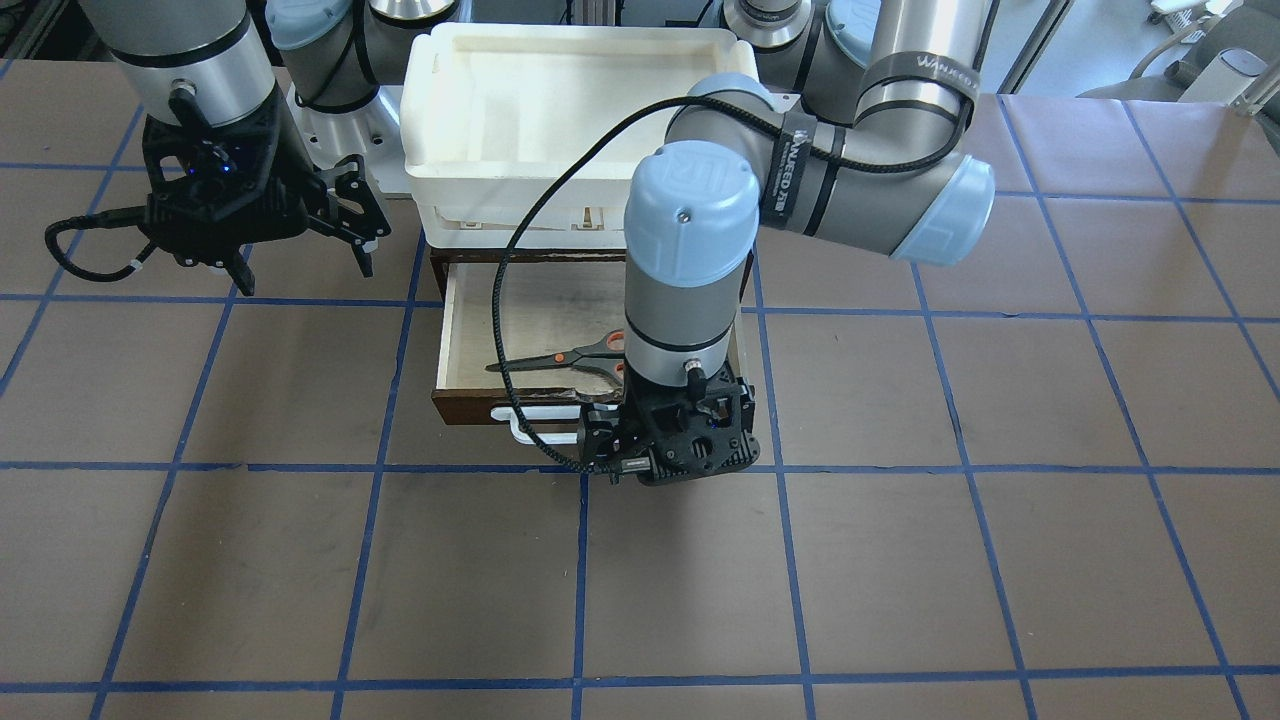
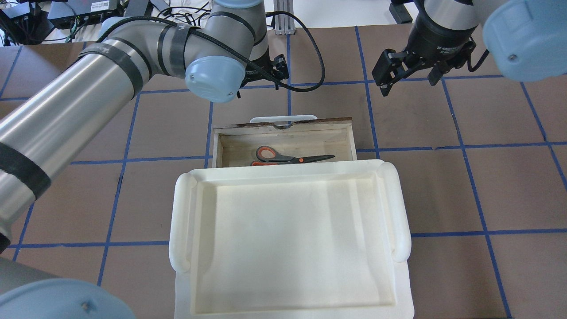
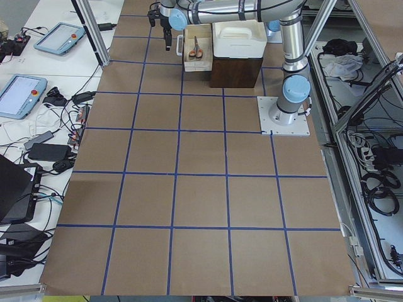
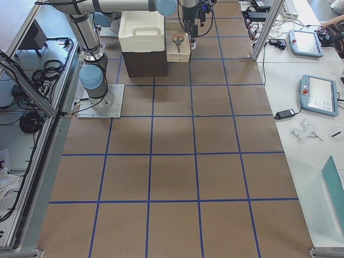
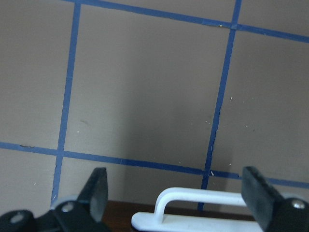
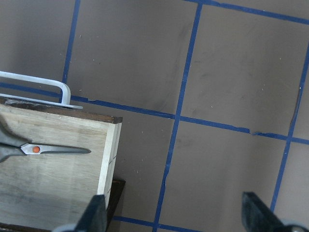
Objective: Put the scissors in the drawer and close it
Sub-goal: 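Raise the right gripper away while the left gripper reaches to the drawer front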
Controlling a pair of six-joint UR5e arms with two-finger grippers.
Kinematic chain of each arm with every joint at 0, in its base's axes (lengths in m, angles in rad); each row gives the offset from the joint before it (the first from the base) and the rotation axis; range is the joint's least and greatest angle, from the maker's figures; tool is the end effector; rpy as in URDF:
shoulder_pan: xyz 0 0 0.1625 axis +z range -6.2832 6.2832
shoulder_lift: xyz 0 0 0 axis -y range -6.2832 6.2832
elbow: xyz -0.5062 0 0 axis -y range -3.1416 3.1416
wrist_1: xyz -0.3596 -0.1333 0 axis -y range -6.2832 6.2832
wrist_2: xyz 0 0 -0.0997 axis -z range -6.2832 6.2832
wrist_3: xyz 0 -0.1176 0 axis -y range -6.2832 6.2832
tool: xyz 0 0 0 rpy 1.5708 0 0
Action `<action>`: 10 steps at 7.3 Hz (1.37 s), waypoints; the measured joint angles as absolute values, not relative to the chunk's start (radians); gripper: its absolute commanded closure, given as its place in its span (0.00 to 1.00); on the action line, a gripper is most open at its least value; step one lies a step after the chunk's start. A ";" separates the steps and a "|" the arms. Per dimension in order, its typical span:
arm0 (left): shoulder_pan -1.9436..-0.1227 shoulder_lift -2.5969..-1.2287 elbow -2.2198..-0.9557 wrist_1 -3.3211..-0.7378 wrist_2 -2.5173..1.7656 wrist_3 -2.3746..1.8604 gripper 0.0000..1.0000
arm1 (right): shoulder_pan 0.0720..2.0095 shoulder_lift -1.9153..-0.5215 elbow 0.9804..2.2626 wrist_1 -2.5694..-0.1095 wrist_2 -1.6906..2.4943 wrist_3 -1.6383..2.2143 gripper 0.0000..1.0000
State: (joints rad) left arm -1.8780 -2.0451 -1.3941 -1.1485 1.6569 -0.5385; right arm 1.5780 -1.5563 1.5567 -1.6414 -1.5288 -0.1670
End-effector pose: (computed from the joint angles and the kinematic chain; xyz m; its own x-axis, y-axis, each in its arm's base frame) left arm -0.3256 -0.6190 0.4035 -0.9719 -0.2352 -0.0095 -0.2311 0.9612 -0.1505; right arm 0.1417 -0.4736 0.5583 -0.9840 -0.1758 -0.0296 -0.1732 0.9819 -0.0761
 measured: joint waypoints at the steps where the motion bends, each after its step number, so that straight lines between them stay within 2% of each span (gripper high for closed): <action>1: -1.896 -2.085 -1.368 -1.139 1.661 -0.576 0.00 | 1.563 -1.569 1.556 -1.629 -1.513 -0.154 0.00; 6: -1.928 -2.193 -1.345 -1.071 1.657 -0.601 0.00 | 1.542 -1.623 1.555 -1.530 -1.508 -0.126 0.00; 10: -1.950 -2.219 -1.350 -1.110 1.592 -0.468 0.00 | 1.554 -1.657 1.562 -1.517 -1.568 0.172 0.00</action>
